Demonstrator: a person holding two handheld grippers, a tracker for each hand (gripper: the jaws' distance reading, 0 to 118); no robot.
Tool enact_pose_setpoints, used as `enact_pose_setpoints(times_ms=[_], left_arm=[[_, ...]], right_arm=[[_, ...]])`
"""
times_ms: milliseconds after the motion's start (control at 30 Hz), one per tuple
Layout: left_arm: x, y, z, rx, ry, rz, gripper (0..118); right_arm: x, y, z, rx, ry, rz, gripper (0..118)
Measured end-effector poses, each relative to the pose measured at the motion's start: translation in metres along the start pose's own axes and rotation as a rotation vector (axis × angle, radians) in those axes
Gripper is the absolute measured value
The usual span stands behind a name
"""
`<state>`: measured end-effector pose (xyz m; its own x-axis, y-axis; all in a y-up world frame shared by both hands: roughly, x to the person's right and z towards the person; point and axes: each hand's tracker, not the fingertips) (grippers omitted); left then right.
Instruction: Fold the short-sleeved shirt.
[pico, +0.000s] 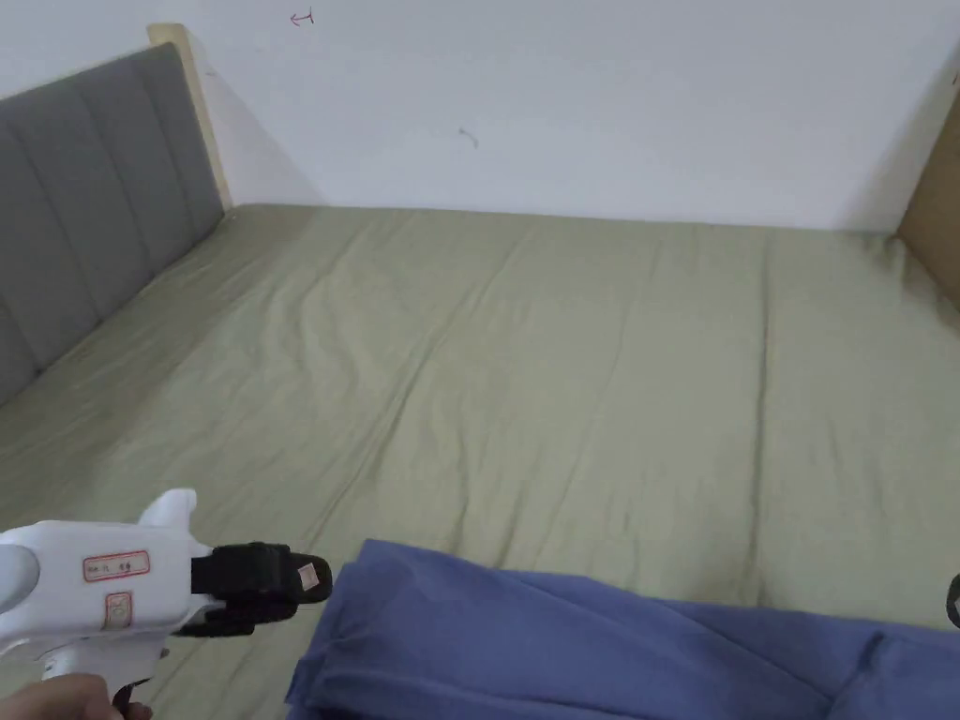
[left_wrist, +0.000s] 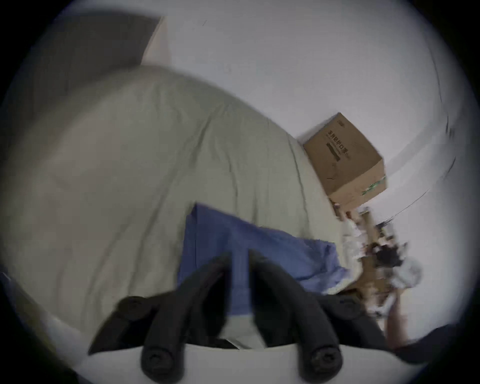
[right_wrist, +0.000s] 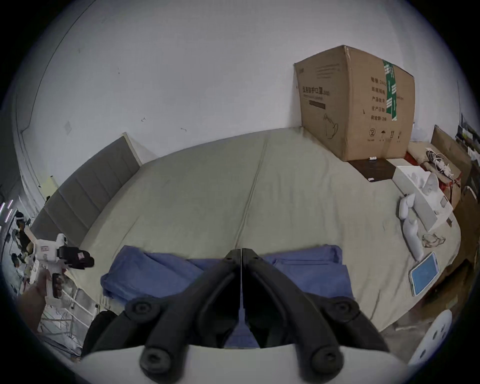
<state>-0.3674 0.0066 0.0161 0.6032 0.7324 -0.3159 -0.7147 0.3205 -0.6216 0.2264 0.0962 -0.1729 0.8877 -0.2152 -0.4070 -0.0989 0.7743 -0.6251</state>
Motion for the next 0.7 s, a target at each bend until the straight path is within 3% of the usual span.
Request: enact_pose_setpoints(times_ms=[67, 200, 333, 433, 567, 600, 633, 667, 700], left_arm=[[-0.017, 0.000, -0.013, -0.034, -0.036, 0.050, 107], [-0.057, 0.001, -0.040, -0.037, -0.187, 0.172, 118], [-0.083, -0.003, -0.078, -0.078, -0.432, 0.331, 118], [-0.077, 0.003, -0.106, -0.144, -0.517, 0.260, 118], [-0.077, 0.009, -0.135, -0.193, -0.553, 0.279, 118], [-0.079, 0.011, -0.135, -0.194, -0.559, 0.278, 114], [-0.080, 0.012, -0.133, -0.193, -0.558, 0.276, 102], [-0.083, 0.013, -0.132, -0.186, -0.521, 0.267, 71], [-0.086, 0.009, -0.132, -0.188, -0.447, 0.246, 5]], right_arm=[[0.001, 0.000, -0.005, -0.013, -0.010, 0.007, 1], [0.002, 0.000, -0.014, -0.053, -0.025, 0.007, 1], [0.006, 0.001, -0.023, -0.096, -0.040, -0.014, 1], [0.006, 0.003, -0.028, -0.109, -0.063, -0.002, 1], [0.004, 0.006, -0.034, -0.124, -0.061, -0.004, 1], [0.005, 0.006, -0.035, -0.125, -0.056, -0.008, 1], [0.004, 0.005, -0.036, -0.127, -0.050, -0.014, 1], [0.002, 0.005, -0.037, -0.129, -0.043, -0.019, 1], [0.001, 0.005, -0.039, -0.131, -0.035, -0.022, 1]])
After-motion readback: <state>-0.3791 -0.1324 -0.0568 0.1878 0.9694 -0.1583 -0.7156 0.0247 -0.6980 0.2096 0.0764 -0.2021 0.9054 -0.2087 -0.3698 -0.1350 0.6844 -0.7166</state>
